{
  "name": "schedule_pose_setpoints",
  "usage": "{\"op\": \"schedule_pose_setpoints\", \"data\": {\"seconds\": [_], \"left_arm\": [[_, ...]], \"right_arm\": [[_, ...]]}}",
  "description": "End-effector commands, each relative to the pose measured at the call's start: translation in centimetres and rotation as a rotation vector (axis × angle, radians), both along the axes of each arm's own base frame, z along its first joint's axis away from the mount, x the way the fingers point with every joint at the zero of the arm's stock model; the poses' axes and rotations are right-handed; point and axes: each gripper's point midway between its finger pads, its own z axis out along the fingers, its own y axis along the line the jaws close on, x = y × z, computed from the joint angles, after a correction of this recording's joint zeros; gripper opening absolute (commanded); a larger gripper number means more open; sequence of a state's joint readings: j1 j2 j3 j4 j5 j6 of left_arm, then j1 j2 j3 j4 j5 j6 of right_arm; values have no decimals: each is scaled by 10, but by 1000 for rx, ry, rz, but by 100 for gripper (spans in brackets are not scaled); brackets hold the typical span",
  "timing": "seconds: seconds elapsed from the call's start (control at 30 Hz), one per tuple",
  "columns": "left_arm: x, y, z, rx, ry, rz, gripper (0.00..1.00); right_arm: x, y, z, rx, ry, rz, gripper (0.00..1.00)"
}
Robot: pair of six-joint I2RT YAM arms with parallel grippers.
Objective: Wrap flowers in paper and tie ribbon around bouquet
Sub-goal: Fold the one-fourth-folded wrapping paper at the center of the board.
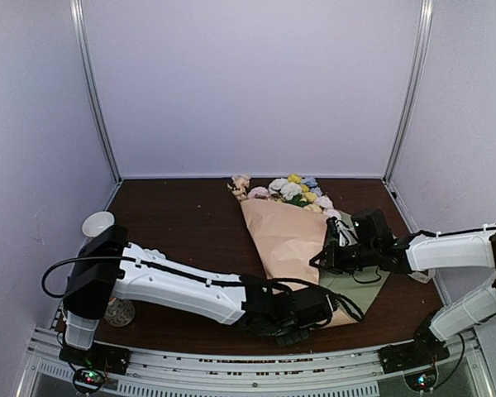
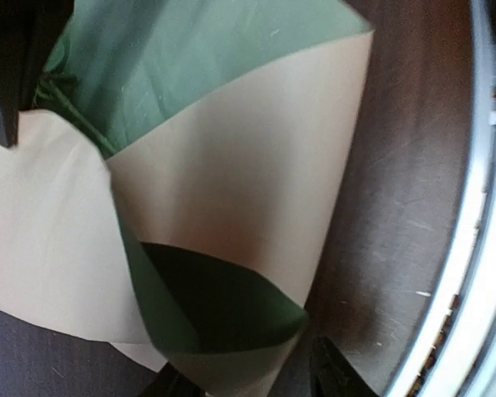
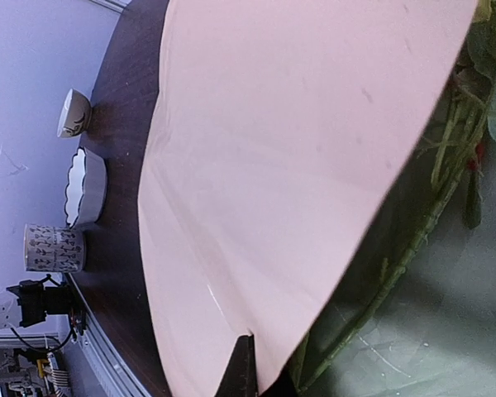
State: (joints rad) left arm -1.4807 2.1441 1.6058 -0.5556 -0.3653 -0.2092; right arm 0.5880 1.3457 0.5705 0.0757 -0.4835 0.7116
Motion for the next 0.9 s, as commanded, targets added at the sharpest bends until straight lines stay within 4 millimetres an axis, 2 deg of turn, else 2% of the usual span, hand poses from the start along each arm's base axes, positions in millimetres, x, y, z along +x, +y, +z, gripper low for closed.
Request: {"op": "schedule_pose_setpoints", "data": {"seconds": [0.0,0.13,0.23,0.3,0.37,0.43,0.5,0.67,0.87], "left_arm": [[-36,-25,78,-184,33,-190,47],[-57,-26,119,-309,74,-327,47],[-46,-21,134,-379,71,-304,45],[-18,-11,125,-383,62,-188,39],[24,0,106,-331,51,-20,23],[48,8,86,-245,16,82,13],[49,-2,75,-194,4,61,12],[33,-30,44,-140,29,-27,14],[19,-39,-2,-52,92,-71,16]], "right_arm": [[7,-4,-5,-52,-20,-4,0],[8,-6,-8,-60,-20,-7,0],[9,-5,-5,-55,-26,-5,0],[9,-4,-3,-52,-30,-3,0],[9,-4,-2,-51,-30,-1,0],[9,-4,-1,-51,-31,2,0],[9,-3,-3,-50,-25,3,0],[9,-3,-3,-46,-23,-1,0],[11,-3,-1,-46,-29,-10,0]]}}
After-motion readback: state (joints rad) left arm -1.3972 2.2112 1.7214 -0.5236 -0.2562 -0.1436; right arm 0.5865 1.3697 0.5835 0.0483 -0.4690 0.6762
